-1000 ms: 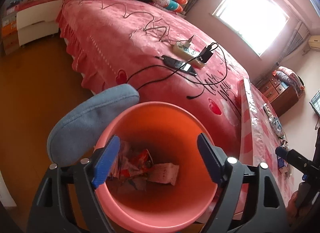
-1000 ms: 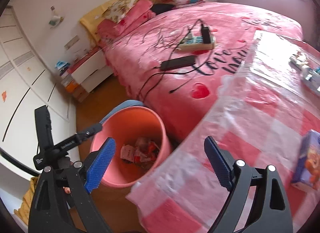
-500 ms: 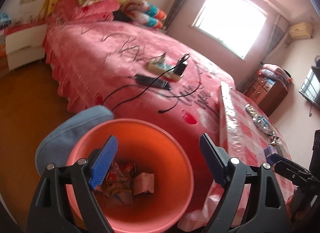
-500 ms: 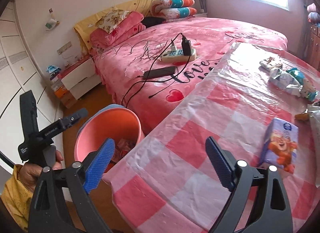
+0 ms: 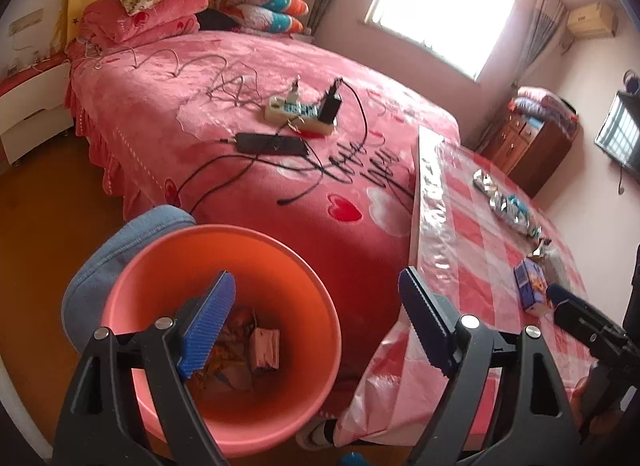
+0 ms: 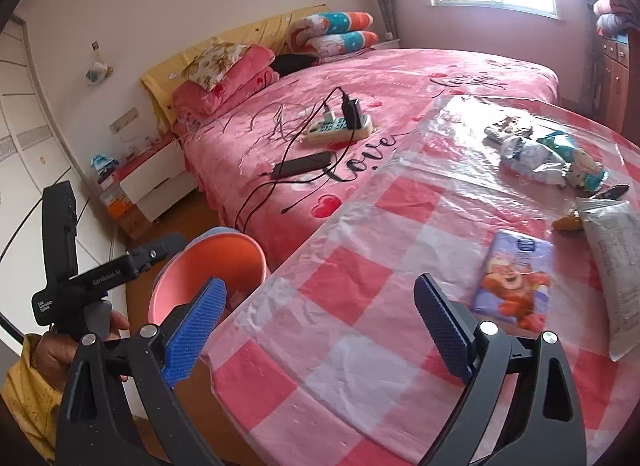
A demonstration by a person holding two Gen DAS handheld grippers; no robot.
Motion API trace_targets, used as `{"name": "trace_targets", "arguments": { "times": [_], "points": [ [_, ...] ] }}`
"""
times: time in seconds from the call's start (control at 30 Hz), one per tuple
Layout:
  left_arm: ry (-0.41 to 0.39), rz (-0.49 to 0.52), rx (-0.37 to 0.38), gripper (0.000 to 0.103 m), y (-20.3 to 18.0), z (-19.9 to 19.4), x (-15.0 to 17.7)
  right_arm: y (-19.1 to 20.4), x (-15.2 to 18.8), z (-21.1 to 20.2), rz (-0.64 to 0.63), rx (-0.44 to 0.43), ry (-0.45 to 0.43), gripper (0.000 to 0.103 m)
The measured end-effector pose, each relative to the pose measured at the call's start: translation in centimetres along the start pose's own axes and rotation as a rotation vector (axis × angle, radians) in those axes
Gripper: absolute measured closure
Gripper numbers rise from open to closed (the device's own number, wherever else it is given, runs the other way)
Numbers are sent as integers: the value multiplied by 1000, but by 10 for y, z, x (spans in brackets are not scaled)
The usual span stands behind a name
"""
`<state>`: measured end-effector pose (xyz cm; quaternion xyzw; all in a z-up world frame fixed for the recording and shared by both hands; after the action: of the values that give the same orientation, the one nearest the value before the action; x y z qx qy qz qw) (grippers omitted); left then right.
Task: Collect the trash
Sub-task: 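Move both tools back toward the tissue pack and white paper bag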
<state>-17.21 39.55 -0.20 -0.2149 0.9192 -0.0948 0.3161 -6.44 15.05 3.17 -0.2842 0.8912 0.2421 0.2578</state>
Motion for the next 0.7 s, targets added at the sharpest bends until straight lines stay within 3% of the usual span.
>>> {"name": "trace_targets", "arguments": {
  "times": [0.17,0.7],
  "points": [
    [56,29,16,19,-16,7,4,-13,3,-10,20,13,-22,8],
    [85,120,55,18,-74,11,10,-52,10,-40,65,37,-82,8]
  ]
}}
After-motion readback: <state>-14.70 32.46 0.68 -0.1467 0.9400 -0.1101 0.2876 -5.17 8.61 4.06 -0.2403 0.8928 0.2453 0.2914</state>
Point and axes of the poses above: each gripper's, at about its wrist camera, not at the fingertips, and z roughly the way its jaws point, y to its left, x to its underside, the point moved 3 cm from there along z, roughly the way its jaws point, and after that the axes turned 10 degrees about y, right-handed, at the moved point
